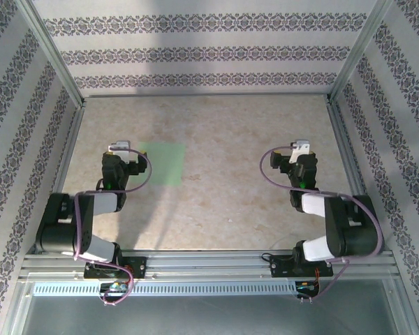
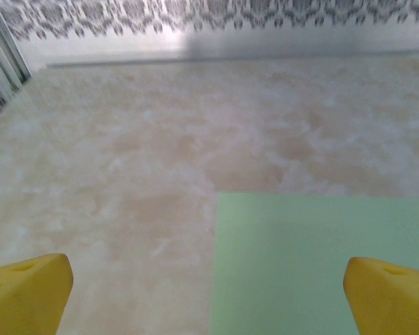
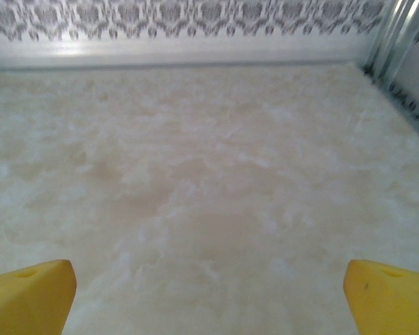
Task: Fold a paper plane with a square sheet of paper (fold left side to right side)
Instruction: Move the square sheet of paper to the center of the table.
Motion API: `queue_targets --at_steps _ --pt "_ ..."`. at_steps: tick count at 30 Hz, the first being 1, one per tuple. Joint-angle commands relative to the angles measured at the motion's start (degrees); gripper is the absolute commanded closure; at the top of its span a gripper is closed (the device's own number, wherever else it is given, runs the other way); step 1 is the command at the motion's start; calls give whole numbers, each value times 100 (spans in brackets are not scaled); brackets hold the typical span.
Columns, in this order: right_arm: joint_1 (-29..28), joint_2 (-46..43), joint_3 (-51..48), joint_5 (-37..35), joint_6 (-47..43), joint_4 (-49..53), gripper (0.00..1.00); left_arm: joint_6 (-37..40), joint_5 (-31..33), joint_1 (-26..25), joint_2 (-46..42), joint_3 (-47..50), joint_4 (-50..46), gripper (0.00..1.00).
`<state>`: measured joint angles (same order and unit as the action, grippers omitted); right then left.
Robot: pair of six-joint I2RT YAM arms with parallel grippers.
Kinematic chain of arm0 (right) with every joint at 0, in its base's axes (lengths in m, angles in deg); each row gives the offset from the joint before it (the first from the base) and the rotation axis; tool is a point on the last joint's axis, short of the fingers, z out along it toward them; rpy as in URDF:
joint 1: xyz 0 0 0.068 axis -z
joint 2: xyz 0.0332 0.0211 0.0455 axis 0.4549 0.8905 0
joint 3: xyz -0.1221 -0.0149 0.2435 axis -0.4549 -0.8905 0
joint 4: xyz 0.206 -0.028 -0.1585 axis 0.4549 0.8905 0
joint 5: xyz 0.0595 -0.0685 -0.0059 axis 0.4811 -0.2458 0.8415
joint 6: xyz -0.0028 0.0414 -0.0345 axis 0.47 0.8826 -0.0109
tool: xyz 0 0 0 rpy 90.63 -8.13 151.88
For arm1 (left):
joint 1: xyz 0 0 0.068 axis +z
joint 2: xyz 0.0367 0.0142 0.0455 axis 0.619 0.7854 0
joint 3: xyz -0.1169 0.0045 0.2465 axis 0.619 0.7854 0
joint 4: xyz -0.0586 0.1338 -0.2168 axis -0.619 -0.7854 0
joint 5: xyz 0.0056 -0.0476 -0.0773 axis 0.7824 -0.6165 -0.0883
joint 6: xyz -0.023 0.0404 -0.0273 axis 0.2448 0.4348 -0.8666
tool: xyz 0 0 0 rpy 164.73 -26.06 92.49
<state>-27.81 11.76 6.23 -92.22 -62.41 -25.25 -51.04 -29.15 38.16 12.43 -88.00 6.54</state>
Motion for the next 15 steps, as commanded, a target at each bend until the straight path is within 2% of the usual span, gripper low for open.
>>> queue_targets --at_steps 1,4,7,10,15 --pt "75 -811 279 -198 328 1027 2 -375 368 16 -747 -326 -978 0" --pt "95 -1476 522 -117 661 2168 2 -1082 659 25 -1334 -803 -2152 0" --pt "119 -2048 801 7 1059 3301 2 -1737 454 25 -1576 -1531 -3624 0" --pt "145 -2526 1043 249 1395 4218 2 -2269 -49 25 -1619 -2015 -4681 0" --pt "175 -3069 1242 961 1915 5082 2 -2445 -1029 25 -1577 -2458 -6072 0"
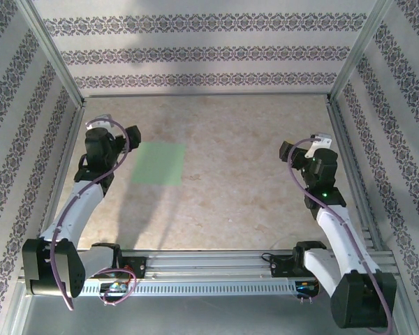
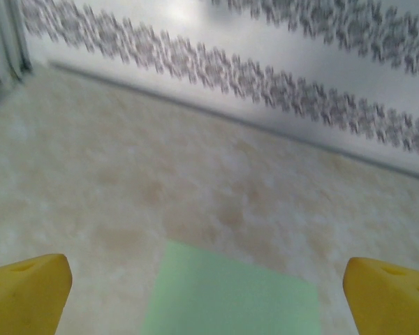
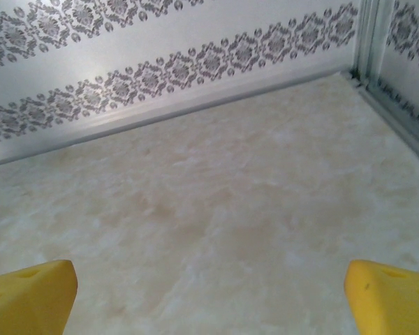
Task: Fold a paper plane with a square sheet of paper (fold left side to right side)
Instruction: Move the square sheet of paper to the center of the table.
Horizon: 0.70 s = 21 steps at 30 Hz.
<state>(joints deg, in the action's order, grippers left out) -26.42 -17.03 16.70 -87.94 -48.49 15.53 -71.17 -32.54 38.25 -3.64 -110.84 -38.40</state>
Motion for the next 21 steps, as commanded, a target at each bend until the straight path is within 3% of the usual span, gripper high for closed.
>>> queue_targets --at_steps 1,5,10,17,21 --pt "41 -266 234 695 656 1143 2 -463 -861 19 61 -215 -1801 0" --pt "41 -455 255 1562 1245 1339 2 -545 -1916 15 375 -257 -2105 4" --pt "32 -187 313 2479 1749 1343 5 -528 -3162 8 1291 -527 -1922 19" --pt "-68 418 491 2951 1944 1284 11 -630 -3454 -67 2704 -1199 -1520 38" --pt "-207 592 532 2879 1918 1216 14 -511 -3407 -132 3353 -1605 -1525 42"
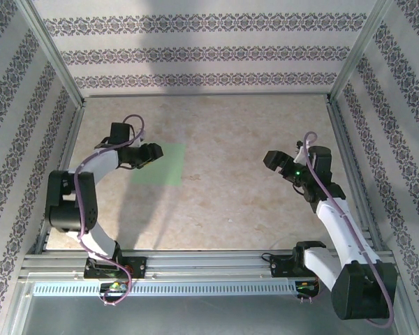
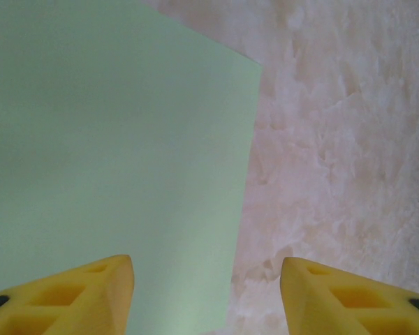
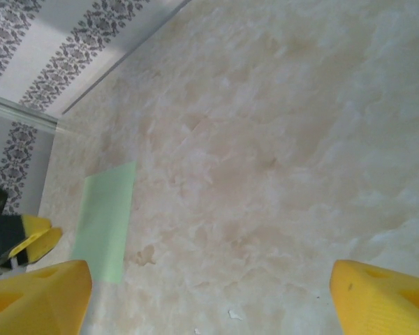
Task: Fold a paper plane with a square sheet of paper (fold left side to right side)
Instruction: Move the square sheet of paper to the center of the table.
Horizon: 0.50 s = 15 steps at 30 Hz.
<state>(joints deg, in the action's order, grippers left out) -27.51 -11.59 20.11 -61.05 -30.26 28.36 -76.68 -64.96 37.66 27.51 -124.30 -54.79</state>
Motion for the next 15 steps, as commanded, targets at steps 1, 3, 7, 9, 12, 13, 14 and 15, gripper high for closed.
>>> queue_targets --at_steps 1,3,7,9,12,13,14,15 --pt "-128 93 208 205 73 -74 14 89 -122 -74 365 -316 130 44" --pt "-178 159 238 227 45 -87 15 112 -69 -73 597 -423 138 45" --pt "-219 256 308 214 24 -75 16 104 -97 -83 1021 -587 141 50" --pt "-227 266 325 171 24 -69 17 59 -84 -91 1135 -583 164 52" --pt "-236 281 336 82 37 -56 19 -2 -3 -116 1225 -515 176 55" --pt "-235 283 340 62 55 -61 20 -29 8 -126 1253 -475 184 56" --pt "-236 299 345 52 72 -55 20 -74 9 -135 1270 -430 190 56" --pt "-236 310 360 51 77 -60 21 -120 9 -151 1269 -383 222 56"
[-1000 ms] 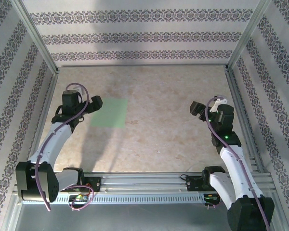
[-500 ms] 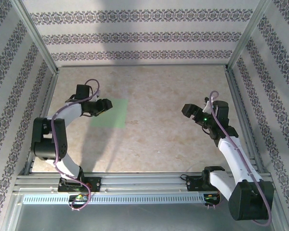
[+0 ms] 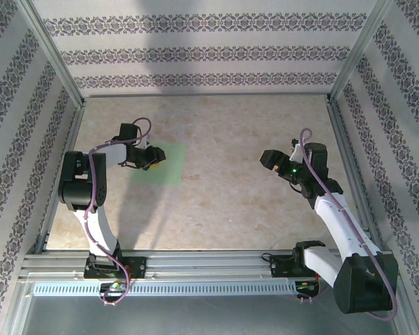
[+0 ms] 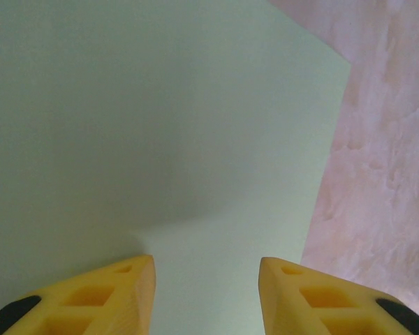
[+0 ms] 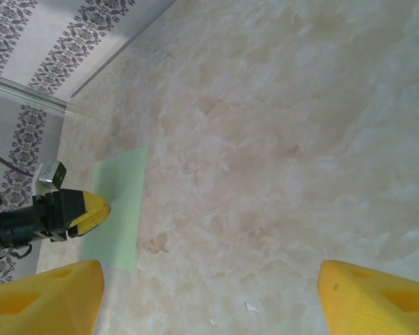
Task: Fold a paper plane with a square sheet of paper (fold left side to right side)
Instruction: Move the square sheet of paper to the center of the table.
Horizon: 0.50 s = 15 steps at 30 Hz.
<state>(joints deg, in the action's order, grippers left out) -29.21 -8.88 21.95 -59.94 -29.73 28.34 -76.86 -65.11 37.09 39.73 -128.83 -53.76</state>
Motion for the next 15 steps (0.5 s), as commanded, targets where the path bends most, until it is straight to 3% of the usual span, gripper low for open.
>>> queue_targets --at_steps 1,9,15 --pt "-66 59 187 -76 33 -52 21 -162 15 -117 39 138 172 56" --pt "-86 92 275 -294 42 160 24 -970 199 -327 -288 1005 906 61" --pt "-109 99 269 -563 77 350 27 -1545 366 -799 -612 1443 1257 62"
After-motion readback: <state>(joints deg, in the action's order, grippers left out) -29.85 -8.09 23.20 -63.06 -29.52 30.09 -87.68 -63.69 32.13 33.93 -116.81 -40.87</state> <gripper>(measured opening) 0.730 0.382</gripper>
